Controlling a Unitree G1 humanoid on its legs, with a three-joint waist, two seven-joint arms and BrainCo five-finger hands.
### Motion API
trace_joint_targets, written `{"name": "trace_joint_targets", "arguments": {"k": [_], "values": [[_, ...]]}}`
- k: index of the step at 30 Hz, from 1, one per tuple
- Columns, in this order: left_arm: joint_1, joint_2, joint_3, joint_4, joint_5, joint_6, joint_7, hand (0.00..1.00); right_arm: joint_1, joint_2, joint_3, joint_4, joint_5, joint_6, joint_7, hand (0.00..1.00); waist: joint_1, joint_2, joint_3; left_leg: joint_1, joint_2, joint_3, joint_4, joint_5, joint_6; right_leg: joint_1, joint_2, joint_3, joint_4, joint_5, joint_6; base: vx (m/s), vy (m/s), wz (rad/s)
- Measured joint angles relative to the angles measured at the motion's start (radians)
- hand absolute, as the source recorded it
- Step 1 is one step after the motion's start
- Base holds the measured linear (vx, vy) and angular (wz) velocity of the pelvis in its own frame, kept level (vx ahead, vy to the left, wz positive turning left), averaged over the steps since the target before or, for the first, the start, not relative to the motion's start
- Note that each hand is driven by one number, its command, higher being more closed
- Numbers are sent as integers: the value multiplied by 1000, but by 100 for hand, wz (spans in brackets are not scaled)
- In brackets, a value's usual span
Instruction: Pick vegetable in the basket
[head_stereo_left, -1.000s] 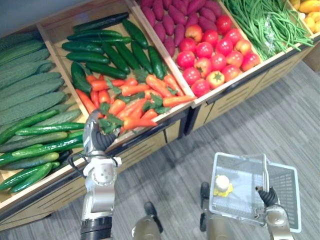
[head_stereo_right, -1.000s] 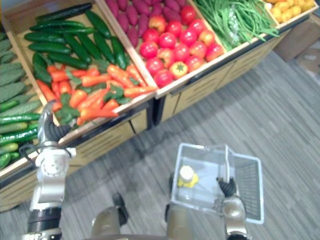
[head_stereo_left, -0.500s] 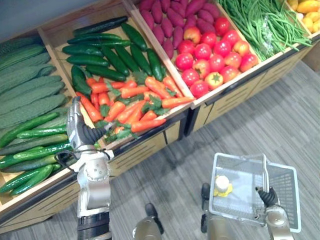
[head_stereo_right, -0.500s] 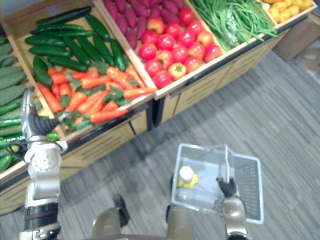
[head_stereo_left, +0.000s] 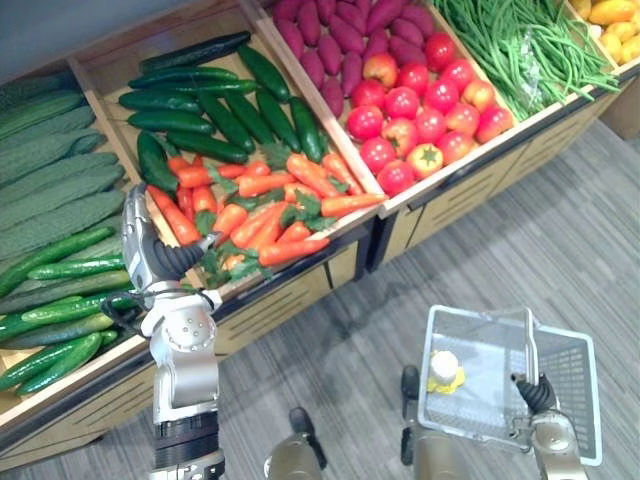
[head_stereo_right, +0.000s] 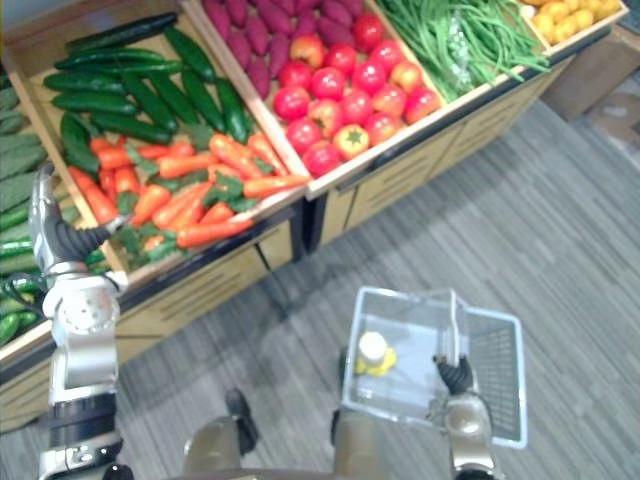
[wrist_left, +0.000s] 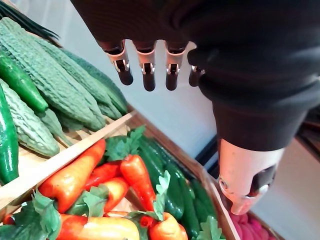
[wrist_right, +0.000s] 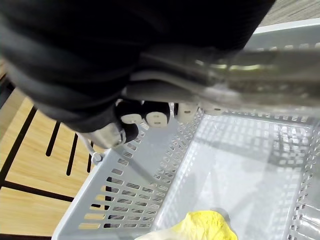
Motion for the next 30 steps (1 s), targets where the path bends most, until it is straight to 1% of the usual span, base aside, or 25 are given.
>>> {"name": "trace_joint_targets", "arguments": {"k": [2,3,4,5,6,7,9,12,13,15,19,23,26,30], "values": [[0,11,-18,0,11,-2,0,0,0,0,0,0,0,0,0,100,0,-1,0,0,0,0,0,0,0,0,0,0,0,0,0,0,0,0],[0,21,-41,0,40,-3,0,0,1,0,0,0,0,0,0,100,1,-2,-1,0,0,0,1,0,0,0,0,0,0,0,0,0,0,0],[1,32,-59,0,42,-4,-1,0,1,0,0,0,0,-1,0,100,2,-2,-2,0,0,0,1,0,0,0,0,0,0,0,0,0,0,0],[10,63,-104,0,72,-28,-11,0,1,0,2,0,0,-3,0,100,2,-4,-5,0,1,0,2,-1,-1,0,0,0,0,0,0,0,0,0],[15,80,-131,0,77,-43,-15,0,1,0,1,0,0,-5,0,100,2,-4,-8,0,1,0,3,-1,-1,0,0,1,0,0,0,0,0,0],[18,90,-144,0,81,-55,-21,0,1,0,2,0,0,-7,0,100,2,-4,-10,0,1,1,4,-2,-1,0,0,2,0,0,0,0,0,0],[46,116,-183,0,112,-98,-45,0,4,0,3,1,0,-16,0,100,1,-4,-20,3,1,6,6,-5,-1,0,1,7,0,0,0,0,0,-7],[79,141,-217,-5,113,-139,-59,0,7,-1,3,1,0,-22,-1,100,3,-2,-22,13,3,18,14,-15,-1,4,2,18,0,0,0,-10,-9,-12],[85,145,-225,-9,113,-144,-61,0,9,-1,3,1,0,-22,-2,100,3,-2,-23,13,3,19,17,-17,-1,4,2,19,0,0,0,-30,-30,-6],[97,170,-256,-21,116,-168,-80,0,21,-1,3,1,0,-22,-2,100,5,-2,-24,12,3,18,20,-19,-1,6,1,19,0,0,0,-30,-31,0],[134,206,-284,-69,118,-193,-83,0,26,-3,3,1,0,-22,-5,100,6,0,-25,12,3,18,20,-19,-1,6,1,18,0,0,0,-7,-9,0],[157,222,-294,-99,118,-225,-98,0,27,-8,3,1,0,-24,-5,100,11,4,-27,13,3,17,20,-19,-1,8,0,18,0,0,0,0,0,0],[171,260,-320,-102,117,-236,-109,0,33,-15,3,1,0,-25,-5,100,14,9,-31,13,3,17,20,-19,-1,9,0,17,0,0,0,0,0,0],[189,312,-326,-111,116,-268,-136,0,40,-18,3,-3,0,-27,-5,100,15,17,-37,14,3,17,21,-19,-1,10,-1,17,0,0,0,-16,-20,0]]}}
